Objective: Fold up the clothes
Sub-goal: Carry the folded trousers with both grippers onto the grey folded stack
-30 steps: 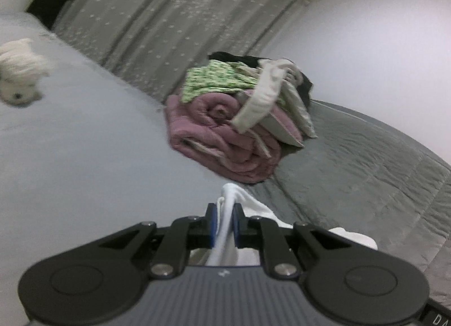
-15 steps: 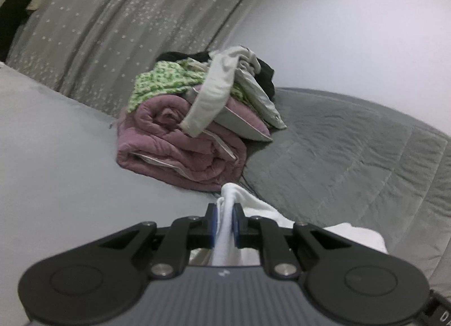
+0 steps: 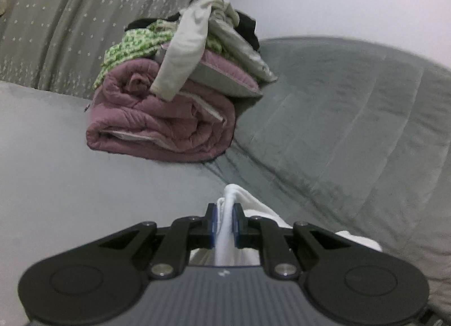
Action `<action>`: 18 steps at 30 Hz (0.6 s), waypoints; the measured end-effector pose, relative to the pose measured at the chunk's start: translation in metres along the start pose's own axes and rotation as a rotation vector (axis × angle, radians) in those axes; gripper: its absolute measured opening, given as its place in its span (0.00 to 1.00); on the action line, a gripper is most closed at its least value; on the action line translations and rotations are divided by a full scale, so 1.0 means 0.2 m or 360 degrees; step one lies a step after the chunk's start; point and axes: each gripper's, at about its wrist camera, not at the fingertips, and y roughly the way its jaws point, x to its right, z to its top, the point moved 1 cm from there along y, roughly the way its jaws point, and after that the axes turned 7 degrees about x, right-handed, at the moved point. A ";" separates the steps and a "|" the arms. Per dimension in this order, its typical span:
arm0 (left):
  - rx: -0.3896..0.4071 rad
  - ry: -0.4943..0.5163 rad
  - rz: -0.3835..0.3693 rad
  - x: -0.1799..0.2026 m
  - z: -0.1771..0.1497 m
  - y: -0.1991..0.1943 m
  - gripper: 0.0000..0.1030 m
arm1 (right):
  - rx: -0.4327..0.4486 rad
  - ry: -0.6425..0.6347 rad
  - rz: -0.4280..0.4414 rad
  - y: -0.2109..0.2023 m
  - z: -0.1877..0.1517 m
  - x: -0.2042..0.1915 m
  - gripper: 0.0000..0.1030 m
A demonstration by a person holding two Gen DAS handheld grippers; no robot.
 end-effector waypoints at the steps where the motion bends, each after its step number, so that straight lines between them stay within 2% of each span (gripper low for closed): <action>1: -0.0022 0.0025 0.0007 0.00 -0.02 0.03 0.11 | -0.0016 -0.0005 -0.0022 0.02 -0.02 0.02 0.20; 4: -0.0116 0.0096 0.0061 -0.01 -0.11 0.13 0.12 | -0.0079 -0.0117 -0.0151 0.04 -0.09 0.06 0.21; 7: -0.0259 0.0099 0.0156 -0.07 -0.18 0.23 0.31 | -0.0156 -0.0223 -0.0303 0.06 -0.17 0.11 0.25; 8: -0.0265 0.0073 0.0177 -0.10 -0.18 0.25 0.37 | -0.0160 -0.0241 -0.0323 0.06 -0.17 0.12 0.29; 9: -0.0257 0.0042 0.0196 -0.12 -0.16 0.25 0.37 | -0.0163 -0.0258 -0.0343 0.05 -0.18 0.12 0.37; 10: -0.0237 0.0034 0.0222 -0.14 -0.14 0.24 0.37 | -0.0135 -0.0255 -0.0356 0.03 -0.17 0.12 0.38; 11: -0.0216 0.0031 0.0250 -0.15 -0.12 0.22 0.35 | -0.0112 -0.0250 -0.0355 0.03 -0.15 0.13 0.38; 16: -0.0114 -0.0063 0.0237 -0.18 -0.03 0.11 0.28 | -0.0010 -0.0222 -0.0328 -0.04 -0.08 0.10 0.39; 18: -0.0047 -0.0073 0.0153 -0.15 -0.03 0.03 0.26 | -0.0003 -0.0222 -0.0254 -0.04 -0.07 0.07 0.39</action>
